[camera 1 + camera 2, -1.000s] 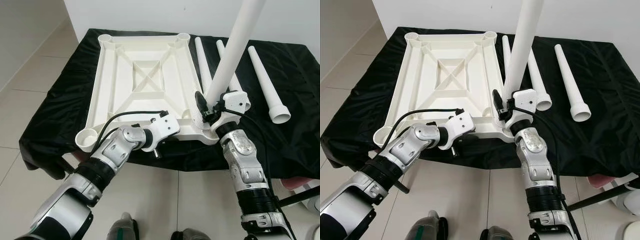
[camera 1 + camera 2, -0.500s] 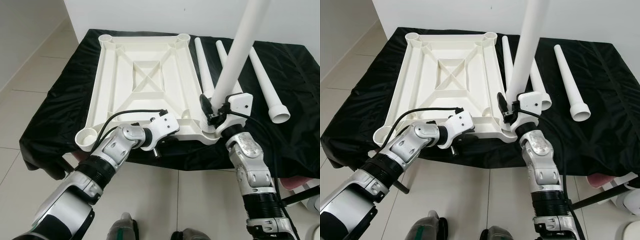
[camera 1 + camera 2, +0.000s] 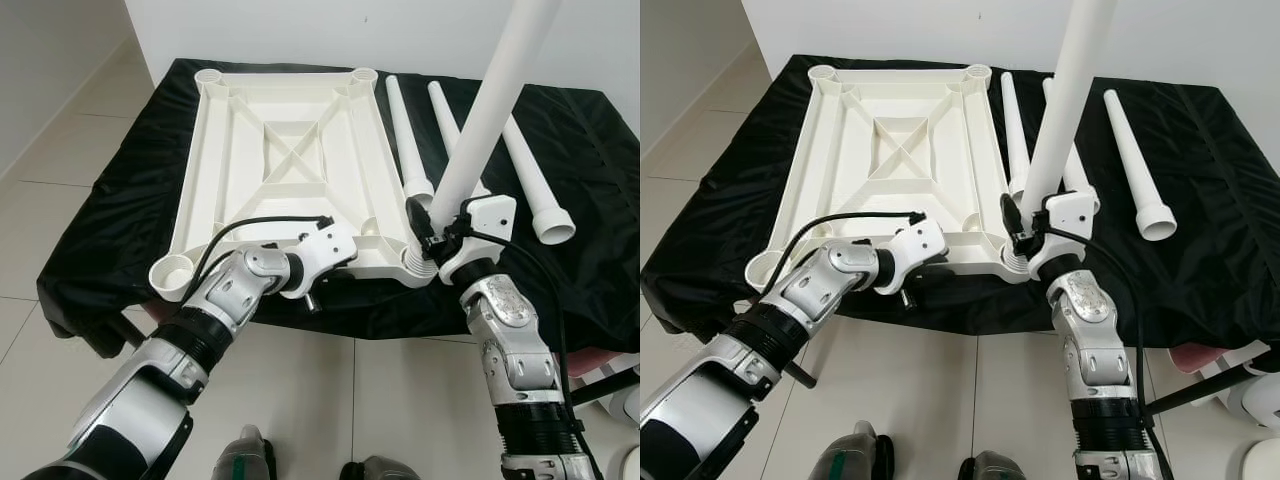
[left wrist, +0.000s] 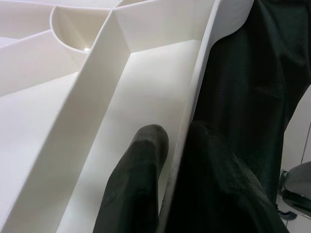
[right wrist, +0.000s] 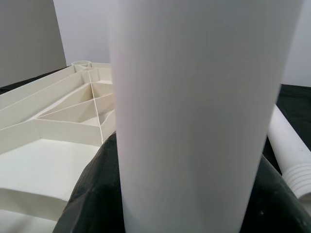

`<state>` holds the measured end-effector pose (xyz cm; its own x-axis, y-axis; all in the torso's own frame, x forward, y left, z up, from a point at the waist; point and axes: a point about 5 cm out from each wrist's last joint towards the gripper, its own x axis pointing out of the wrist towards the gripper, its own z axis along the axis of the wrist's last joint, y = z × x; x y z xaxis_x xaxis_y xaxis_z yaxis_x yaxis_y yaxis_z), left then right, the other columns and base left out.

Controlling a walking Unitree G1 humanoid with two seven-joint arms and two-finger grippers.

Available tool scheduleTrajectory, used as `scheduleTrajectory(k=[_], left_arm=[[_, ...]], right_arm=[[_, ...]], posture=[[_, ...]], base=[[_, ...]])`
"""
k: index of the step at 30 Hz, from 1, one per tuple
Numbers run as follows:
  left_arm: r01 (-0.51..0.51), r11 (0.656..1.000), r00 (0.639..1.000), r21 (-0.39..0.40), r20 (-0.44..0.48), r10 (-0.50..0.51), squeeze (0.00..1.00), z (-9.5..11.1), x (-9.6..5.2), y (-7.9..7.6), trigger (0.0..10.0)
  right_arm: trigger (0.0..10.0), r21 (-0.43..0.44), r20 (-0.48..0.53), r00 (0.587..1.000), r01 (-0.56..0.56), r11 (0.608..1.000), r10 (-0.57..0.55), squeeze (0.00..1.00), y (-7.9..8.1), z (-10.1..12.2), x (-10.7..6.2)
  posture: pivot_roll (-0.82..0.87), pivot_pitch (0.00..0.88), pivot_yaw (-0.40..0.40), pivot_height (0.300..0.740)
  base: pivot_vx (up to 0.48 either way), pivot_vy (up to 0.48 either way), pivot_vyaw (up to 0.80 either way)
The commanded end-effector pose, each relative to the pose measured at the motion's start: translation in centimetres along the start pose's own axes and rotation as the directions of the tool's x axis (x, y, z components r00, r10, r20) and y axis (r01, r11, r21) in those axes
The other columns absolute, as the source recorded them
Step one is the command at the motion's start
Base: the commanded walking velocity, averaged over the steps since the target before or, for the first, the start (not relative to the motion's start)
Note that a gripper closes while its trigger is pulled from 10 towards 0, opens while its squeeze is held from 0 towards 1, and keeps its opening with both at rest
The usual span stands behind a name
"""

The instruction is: Building children table

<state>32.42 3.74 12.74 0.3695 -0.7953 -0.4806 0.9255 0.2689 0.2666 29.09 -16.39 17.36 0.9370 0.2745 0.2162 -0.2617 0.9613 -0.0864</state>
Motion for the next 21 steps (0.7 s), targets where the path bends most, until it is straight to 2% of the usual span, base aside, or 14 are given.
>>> scheduleTrajectory(k=[1,11,21], left_arm=[[-0.033,0.999,0.999,0.016,0.013,0.033,0.00,0.4,-0.3,0.8,10.0],[-0.034,0.999,0.999,0.013,0.019,0.033,0.00,0.5,-0.2,0.8,10.0],[-0.037,0.999,0.999,0.007,0.021,0.037,0.00,0.5,-0.3,0.7,10.0]], right_arm=[[10.0,0.016,-0.026,0.999,-0.027,1.000,0.027,0.00,0.5,-0.4,-0.2],[10.0,0.031,-0.054,0.998,-0.032,0.999,0.033,0.00,0.5,-1.2,0.1],[10.0,0.066,-0.074,0.997,0.013,0.998,-0.008,0.00,0.4,-2.1,0.4]], posture=[[0.03,0.061,-0.018,0.740],[0.03,0.066,-0.022,0.740],[0.04,0.066,-0.026,0.740]], base=[[0.000,0.000,0.00],[0.000,0.000,0.00],[0.000,0.000,0.00]])
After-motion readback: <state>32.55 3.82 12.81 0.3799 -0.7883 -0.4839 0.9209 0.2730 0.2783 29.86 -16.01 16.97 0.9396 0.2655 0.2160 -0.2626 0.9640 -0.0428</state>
